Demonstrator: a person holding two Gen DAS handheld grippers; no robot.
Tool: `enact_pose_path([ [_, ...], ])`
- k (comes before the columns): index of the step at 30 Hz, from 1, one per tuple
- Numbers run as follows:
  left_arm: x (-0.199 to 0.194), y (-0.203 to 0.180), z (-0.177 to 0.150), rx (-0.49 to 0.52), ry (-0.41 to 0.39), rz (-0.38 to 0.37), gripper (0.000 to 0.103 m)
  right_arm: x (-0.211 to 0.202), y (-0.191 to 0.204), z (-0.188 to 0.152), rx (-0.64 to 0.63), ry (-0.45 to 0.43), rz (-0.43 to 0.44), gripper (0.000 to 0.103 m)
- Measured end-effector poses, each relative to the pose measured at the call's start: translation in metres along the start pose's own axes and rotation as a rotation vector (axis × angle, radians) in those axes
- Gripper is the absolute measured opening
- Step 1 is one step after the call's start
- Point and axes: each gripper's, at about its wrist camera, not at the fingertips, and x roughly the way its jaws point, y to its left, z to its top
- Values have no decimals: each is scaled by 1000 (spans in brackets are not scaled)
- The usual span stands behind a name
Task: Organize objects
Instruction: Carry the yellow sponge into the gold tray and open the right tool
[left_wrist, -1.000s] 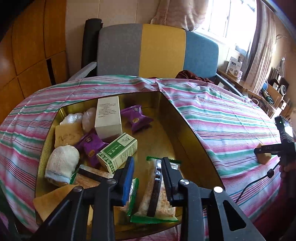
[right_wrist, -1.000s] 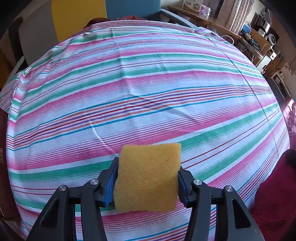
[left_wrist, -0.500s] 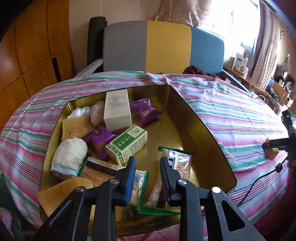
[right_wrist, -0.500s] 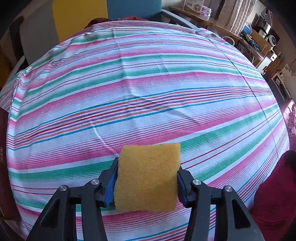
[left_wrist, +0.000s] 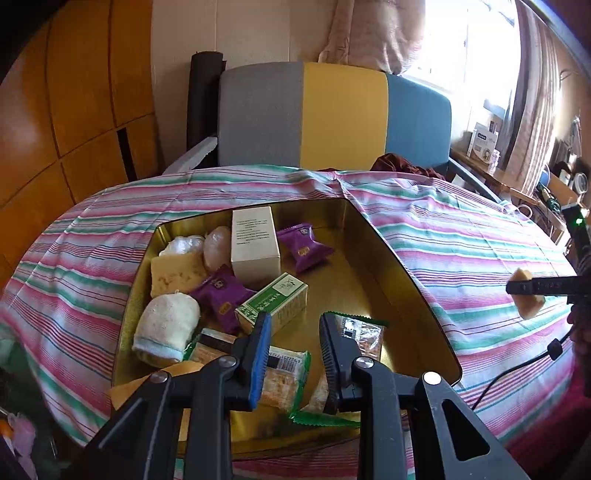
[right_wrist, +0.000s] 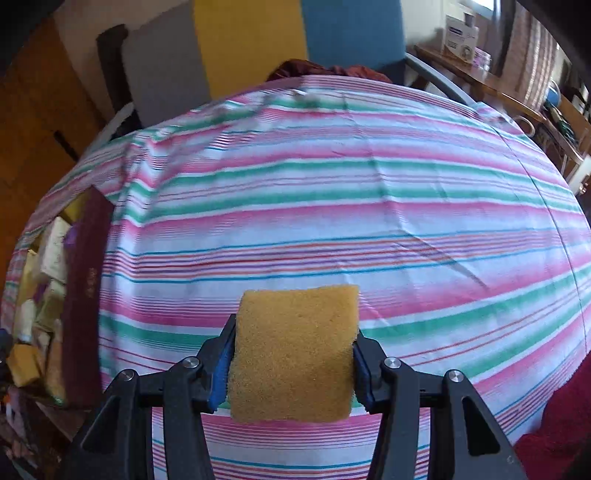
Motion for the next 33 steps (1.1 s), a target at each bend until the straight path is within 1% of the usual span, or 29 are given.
enact_pose_path([
  [1, -1, 3, 0, -6, -2, 4, 27, 8, 20, 14, -25, -13, 32, 53],
  [5, -5, 14, -2, -35, -6, 23, 27, 0, 97, 23, -157, -58, 148, 53],
  [6, -6, 16, -2, -43, -7, 27, 27, 7, 114, 27, -187, -60, 175, 53],
  [8, -8, 23, -3, -60, -11, 34, 27, 8, 144, 29, -242, -58, 220, 53],
  [11, -12, 33, -4, -85, -22, 46, 27, 14, 187, 30, -326, -54, 255, 53],
  [15, -16, 48, -6, -121, -26, 69, 28, 35, 226, 32, -397, -31, 269, 53],
  [20, -15, 66, -12, -160, -19, 99, 32, 75, 258, 30, -497, 18, 205, 54],
  [22, -14, 72, -15, -177, -12, 111, 38, 91, 265, 29, -514, 37, 157, 55],
  [26, -11, 78, -17, -197, -6, 125, 47, 107, 267, 29, -514, 73, 167, 56],
  [31, -8, 78, -19, -208, 5, 126, 68, 110, 254, 31, -472, 71, 163, 60],
  [33, -6, 77, -19, -207, 9, 129, 71, 108, 249, 30, -450, 67, 169, 60],
])
